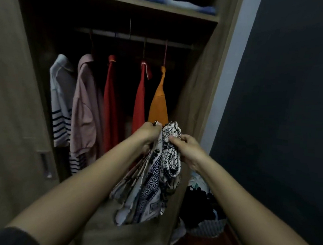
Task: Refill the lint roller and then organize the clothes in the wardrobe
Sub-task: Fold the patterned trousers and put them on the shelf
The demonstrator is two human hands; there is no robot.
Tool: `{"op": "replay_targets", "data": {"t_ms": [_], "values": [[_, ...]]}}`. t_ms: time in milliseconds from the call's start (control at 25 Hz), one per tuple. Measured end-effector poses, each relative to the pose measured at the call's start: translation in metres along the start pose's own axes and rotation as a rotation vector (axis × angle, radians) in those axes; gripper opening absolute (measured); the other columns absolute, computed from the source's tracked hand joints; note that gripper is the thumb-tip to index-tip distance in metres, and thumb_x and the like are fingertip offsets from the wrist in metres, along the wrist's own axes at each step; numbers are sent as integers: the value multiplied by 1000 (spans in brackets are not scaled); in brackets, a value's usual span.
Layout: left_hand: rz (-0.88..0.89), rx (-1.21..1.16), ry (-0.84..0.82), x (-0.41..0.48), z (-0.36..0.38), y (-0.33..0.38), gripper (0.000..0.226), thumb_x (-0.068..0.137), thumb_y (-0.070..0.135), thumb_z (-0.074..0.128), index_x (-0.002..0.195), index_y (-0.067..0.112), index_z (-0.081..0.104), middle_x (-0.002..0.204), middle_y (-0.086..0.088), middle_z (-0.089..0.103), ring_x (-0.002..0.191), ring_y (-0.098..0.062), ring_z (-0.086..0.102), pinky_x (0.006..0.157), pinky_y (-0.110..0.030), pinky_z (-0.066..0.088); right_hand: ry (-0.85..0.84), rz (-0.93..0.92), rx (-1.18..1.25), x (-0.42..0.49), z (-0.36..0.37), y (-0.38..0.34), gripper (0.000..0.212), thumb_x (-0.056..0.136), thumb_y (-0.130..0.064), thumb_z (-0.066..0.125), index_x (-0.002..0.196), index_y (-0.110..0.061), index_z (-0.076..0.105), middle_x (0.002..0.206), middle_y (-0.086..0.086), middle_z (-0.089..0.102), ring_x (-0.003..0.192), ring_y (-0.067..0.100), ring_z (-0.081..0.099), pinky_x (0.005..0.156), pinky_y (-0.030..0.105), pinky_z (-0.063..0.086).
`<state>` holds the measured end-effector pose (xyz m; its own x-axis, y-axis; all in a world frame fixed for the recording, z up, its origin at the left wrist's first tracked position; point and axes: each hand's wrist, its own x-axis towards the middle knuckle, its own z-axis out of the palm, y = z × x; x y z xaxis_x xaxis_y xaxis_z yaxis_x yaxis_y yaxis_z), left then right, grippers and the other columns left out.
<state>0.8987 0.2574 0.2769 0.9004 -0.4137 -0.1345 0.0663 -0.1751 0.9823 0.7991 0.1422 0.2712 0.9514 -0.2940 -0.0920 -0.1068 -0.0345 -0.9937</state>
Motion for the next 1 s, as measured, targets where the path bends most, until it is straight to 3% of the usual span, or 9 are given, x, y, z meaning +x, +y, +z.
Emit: {"op": "replay_targets", "data": {"t_ms": [160,240,320,440,560,640,720,840,1000], "values": [[-1,-48,-43,-28,10,15,59,92,50,48,118,-2,55,105,-20,67,87,-29,69,74,-36,57,-191,-12,-28,-13,0,-2,31,89,-12,55,120,-10,52,94,4,62,80,13,60,75,29,49],[16,2,-103,-44,6,26,63,79,56,63,110,1,59,94,-16,70,76,-23,71,61,-29,57,-310,2,20,-20,-5,-7,41,88,6,41,121,-16,51,98,4,58,81,12,56,75,28,51],[51,108,-92,-51,1,31,65,64,49,80,103,1,63,92,-15,71,77,-24,71,68,-34,59,-391,-2,71,-23,-13,-8,64,82,20,28,134,-15,42,116,2,52,103,14,55,82,28,54],[113,122,-6,-55,-2,36,25,69,15,76,87,1,65,78,-14,69,65,-23,68,62,-29,57,-370,-49,97,-23,-24,-2,77,72,30,21,129,-15,48,126,3,48,117,19,50,95,33,48],[219,79,-76,-63,-10,49,12,72,2,66,84,1,66,77,-14,68,70,-27,67,69,-36,57,32,-145,-38,-12,-41,17,39,86,-1,56,120,-19,52,132,3,49,120,19,49,97,30,41],[335,91,-180,-69,-22,58,17,73,0,62,90,1,66,82,-13,68,77,-25,67,75,-37,56,57,-77,29,-7,-50,30,79,74,-47,71,137,-15,38,118,-9,57,107,8,55,93,23,41],[438,55,-265,-73,-36,64,21,71,-2,60,91,3,64,85,-11,68,77,-21,67,73,-33,56,-90,-24,175,1,-52,36,113,48,-67,78,140,-14,36,120,-5,63,107,11,60,97,30,45],[511,-62,-339,-71,-64,60,39,62,3,61,101,3,61,91,-10,70,80,-20,68,73,-31,55,-235,-94,229,-3,-50,15,108,36,-55,88,126,-8,51,122,13,63,111,27,61,96,39,49],[451,-186,-294,-57,-91,25,51,50,8,66,101,4,60,85,-5,73,76,-19,68,71,-29,56,-354,-183,153,-9,-48,-18,86,35,-38,90,110,-8,61,100,9,71,94,26,65,92,41,50]]}}
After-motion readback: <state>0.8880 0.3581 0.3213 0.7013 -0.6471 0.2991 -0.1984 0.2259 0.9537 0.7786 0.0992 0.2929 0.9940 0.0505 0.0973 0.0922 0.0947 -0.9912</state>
